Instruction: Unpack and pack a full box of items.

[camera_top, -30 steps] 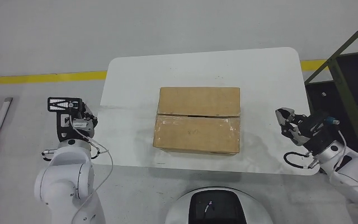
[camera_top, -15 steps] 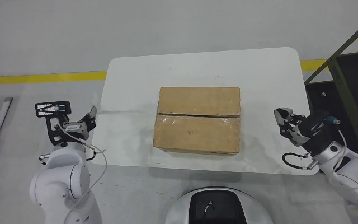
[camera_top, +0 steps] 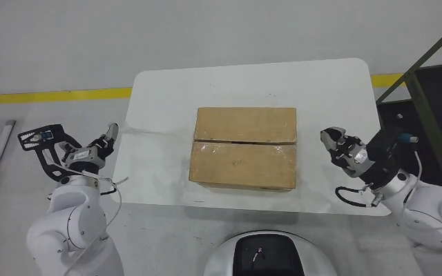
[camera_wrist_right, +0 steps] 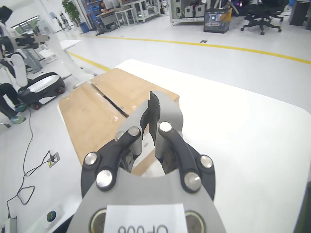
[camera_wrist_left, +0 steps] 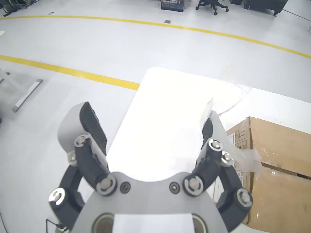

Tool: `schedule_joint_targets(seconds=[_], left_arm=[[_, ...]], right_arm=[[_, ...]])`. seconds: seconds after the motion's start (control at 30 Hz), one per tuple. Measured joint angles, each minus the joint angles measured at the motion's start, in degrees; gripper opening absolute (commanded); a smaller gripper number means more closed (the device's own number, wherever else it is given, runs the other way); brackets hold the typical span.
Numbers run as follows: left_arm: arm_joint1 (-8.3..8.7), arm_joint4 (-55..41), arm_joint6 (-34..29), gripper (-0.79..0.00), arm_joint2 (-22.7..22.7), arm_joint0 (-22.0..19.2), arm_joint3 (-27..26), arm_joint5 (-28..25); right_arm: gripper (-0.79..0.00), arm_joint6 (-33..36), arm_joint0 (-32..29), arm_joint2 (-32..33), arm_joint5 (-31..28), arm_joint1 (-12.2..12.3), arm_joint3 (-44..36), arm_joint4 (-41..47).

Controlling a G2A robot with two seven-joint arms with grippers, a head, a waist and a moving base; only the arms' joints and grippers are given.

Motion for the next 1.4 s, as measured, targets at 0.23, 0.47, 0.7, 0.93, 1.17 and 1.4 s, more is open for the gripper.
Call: schedule_joint_targets(seconds=[0.23,0.47,0.7,0.93,1.17,1.4], left_arm=[[0.63,-0.7,-0.1,0.000,1.3,-0.9,-1.0,-2.3],[1.31,-1.2,1.3,0.000,0.3,-2.3,-2.7,-3.3],[2.02,-2.9,1.0,0.000,0.1,-4.1,-2.9,-4.7],[2.77,-2.2,2.6,0.000,1.1,-5.8,-3.1,-7.1],[3.57,-1.0,1.9,0.000,4.3,-7.3,-3.4,-11.5],[3.85,-0.7,-0.4,0.000,15.5,-9.2,-1.9,-15.5]], right_arm=[[-0.785,1.5,3.1,-8.3,-2.8,-0.2,1.6,-7.8],[-0.785,2.4,4.1,-11.8,-1.8,-0.4,4.2,-11.0],[-0.785,3.7,5.4,-13.0,-0.5,-0.5,4.8,-11.4],[-0.785,3.9,5.9,-12.9,0.7,-0.6,4.9,-10.7],[-0.785,1.8,4.9,-9.6,2.5,-0.5,2.1,-8.2],[-0.785,0.2,2.0,-2.2,3.7,0.0,0.5,-7.4]])
